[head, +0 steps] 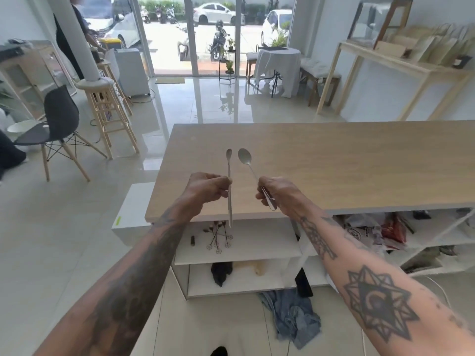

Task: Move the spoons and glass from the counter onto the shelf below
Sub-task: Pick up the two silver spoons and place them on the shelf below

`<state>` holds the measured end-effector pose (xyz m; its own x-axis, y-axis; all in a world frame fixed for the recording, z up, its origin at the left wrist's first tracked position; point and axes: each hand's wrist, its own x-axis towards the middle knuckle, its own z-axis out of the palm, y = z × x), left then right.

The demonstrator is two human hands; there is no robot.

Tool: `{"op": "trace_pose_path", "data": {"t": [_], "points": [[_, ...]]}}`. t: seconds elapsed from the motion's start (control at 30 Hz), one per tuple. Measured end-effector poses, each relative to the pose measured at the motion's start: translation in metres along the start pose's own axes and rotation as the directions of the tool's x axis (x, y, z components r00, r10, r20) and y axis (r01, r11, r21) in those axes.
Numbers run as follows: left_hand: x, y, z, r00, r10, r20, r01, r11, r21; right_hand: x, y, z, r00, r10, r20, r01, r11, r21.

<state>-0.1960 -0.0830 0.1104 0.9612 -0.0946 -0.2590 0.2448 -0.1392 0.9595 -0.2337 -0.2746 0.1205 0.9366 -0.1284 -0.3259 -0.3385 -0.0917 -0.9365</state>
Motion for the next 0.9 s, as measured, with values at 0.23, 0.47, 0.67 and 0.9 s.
{"op": "trace_pose_path", "data": {"t": [0.23,0.47,0.67,0.9], "points": [[-0.019,-0.091,0.004,0.980,-0.193,0.050,0.196,0.979,-0.057,-0.008,0.079,0.012,0.981,0.157,0.116,-0.170,0.980,0.108],[-0.035,-0.164,0.010,0.964,-0.265,0.033,0.266,0.961,-0.072,-0.011,0.166,0.015,0.941,0.261,0.215,-0.293,0.947,0.133],[-0.017,-0.220,0.009,0.939,-0.340,0.050,0.343,0.935,-0.088,0.007,0.224,0.031,0.920,0.346,0.182,-0.364,0.928,0.076],[0.040,-0.281,0.015,0.916,-0.399,-0.041,0.395,0.915,-0.082,0.075,0.283,0.051,0.901,0.417,0.119,-0.419,0.908,-0.006]]}}
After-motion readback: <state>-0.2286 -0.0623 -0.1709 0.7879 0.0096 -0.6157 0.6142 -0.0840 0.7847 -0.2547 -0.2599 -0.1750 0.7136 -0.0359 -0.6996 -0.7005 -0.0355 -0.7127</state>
